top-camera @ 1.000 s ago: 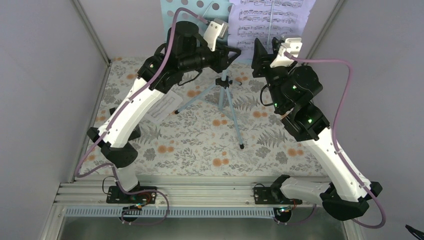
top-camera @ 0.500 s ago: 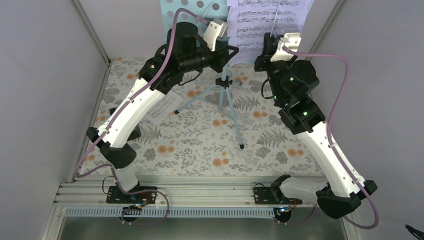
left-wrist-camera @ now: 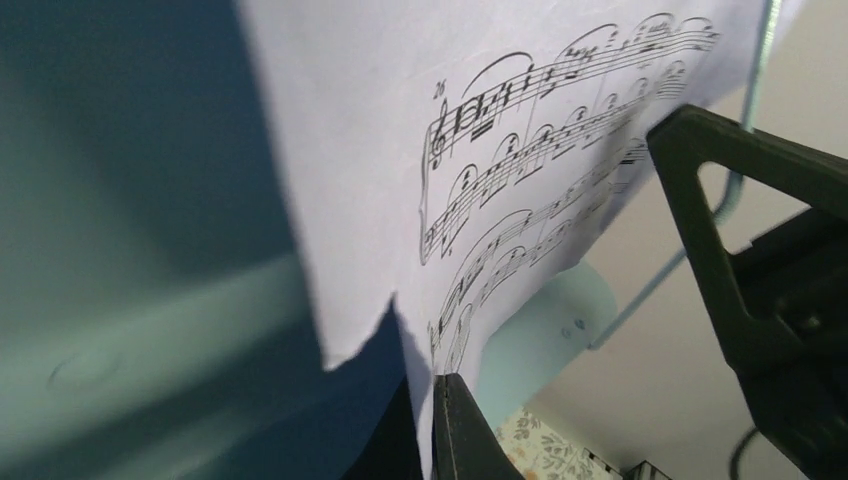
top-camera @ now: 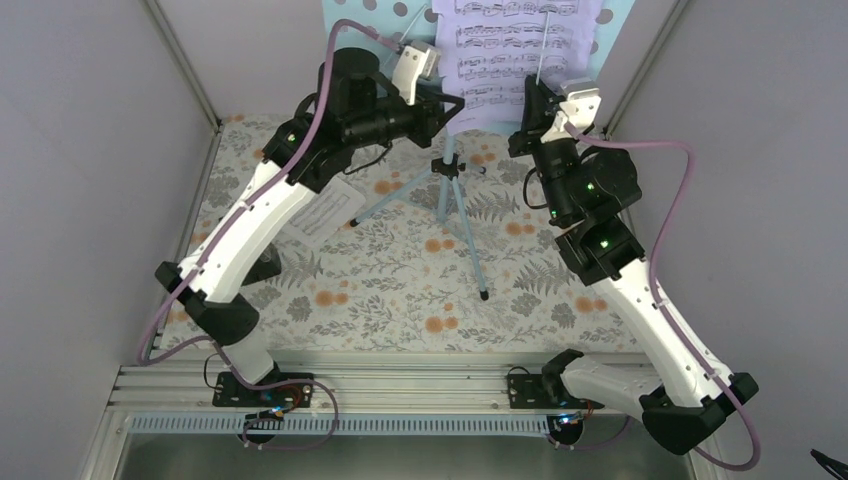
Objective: Pack up the instrument practice props
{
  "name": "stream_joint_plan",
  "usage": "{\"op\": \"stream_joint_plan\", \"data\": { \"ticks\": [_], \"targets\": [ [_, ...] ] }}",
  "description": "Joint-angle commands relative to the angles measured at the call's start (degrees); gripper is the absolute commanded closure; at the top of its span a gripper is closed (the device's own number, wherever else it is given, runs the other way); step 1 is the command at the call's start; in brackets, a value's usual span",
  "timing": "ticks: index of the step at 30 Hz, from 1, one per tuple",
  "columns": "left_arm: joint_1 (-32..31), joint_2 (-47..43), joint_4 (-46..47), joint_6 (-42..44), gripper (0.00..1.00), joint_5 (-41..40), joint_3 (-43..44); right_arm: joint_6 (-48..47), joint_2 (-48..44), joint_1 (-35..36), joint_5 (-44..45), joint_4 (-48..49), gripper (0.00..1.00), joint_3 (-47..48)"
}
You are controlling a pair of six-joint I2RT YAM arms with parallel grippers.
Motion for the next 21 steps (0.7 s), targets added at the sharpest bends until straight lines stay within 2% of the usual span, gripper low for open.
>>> {"op": "stream_joint_plan", "data": {
  "ticks": [1, 8, 13, 17, 21],
  "targets": [
    [1.9, -7.4, 3.3, -2.3, 0.98, 3.0, -6.2, -1.2, 0.0, -0.4, -0.5, 2.9, 0.97, 0.2],
    [5.7, -22.4, 7.7, -4.2, 0.98, 0.7, -25.6, 0.8, 0.8, -1.1, -0.5, 1.5, 0.97, 0.9],
    [5.8, -34.7, 9.9, -3.3, 0.98, 4.6, -43.6, 2.1, 1.3, -1.4, -0.3, 0.0, 0.97, 2.0],
    [5.8, -43.5, 11.4, -9.0, 0.98, 12.5, -61.1, 3.2, 1.4, -1.6, -0.3, -1.0, 0.97, 2.3],
    [5.5, -53.9, 11.0, -15.6, 0.98, 10.3, -75.3, 4.3, 1.0, -1.7, -0.7, -1.3, 0.97, 2.1]
  ]
}}
